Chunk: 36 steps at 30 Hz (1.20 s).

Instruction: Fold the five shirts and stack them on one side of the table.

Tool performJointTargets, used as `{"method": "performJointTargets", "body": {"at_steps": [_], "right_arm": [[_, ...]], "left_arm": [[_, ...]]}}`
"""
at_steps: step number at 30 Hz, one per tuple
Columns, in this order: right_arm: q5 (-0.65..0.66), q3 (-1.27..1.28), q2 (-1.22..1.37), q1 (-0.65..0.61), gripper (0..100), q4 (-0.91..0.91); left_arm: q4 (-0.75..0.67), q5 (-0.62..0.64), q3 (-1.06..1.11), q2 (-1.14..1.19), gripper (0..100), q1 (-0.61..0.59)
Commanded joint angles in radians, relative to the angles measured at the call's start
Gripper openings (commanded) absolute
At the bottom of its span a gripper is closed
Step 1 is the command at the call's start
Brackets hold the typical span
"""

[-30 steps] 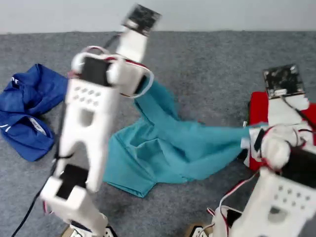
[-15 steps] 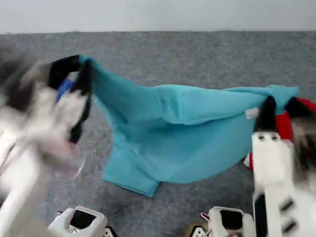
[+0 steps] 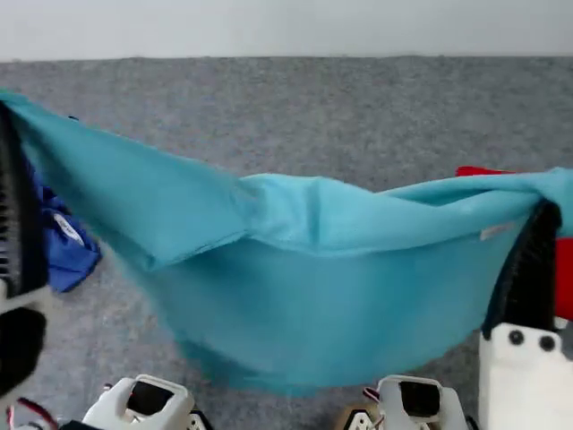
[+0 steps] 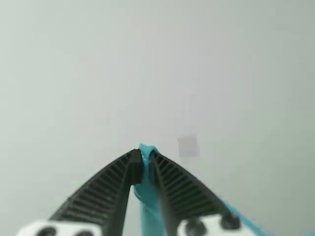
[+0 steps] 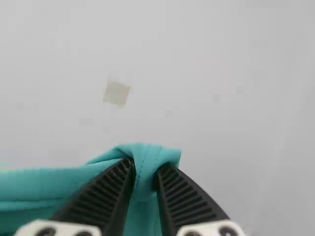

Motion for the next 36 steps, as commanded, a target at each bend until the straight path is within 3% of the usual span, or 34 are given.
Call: {"method": "performJointTargets", "body": {"at_steps": [1, 10, 17, 21, 26, 36], "right_arm": [[-0.014, 0.000, 0.021, -0.007, 0.9, 0.070], [-0.015, 0.012, 0.022, -0.007, 0.9, 0.154], [-0.015, 0.175, 0.013, -0.016, 0.9, 0.154], [-0.014, 0.204, -0.035, 0.008, 0.9, 0.156], [-0.054, 0.210, -0.062, 0.140, 0.9, 0.117], [-0.058, 0.233, -0.050, 0.137, 0.9, 0.108]], "left_arm": [[-0.046, -0.008, -0.113, 0.064, 1, -0.009], [-0.006, -0.006, -0.114, 0.040, 1, -0.009], [0.066, -0.006, -0.120, 0.028, 1, -0.014], [0.117, 0.003, -0.116, 0.002, 1, -0.186], [0.118, 0.054, -0.114, -0.026, 1, -0.411], [0.126, 0.054, -0.113, -0.026, 1, -0.394]]}}
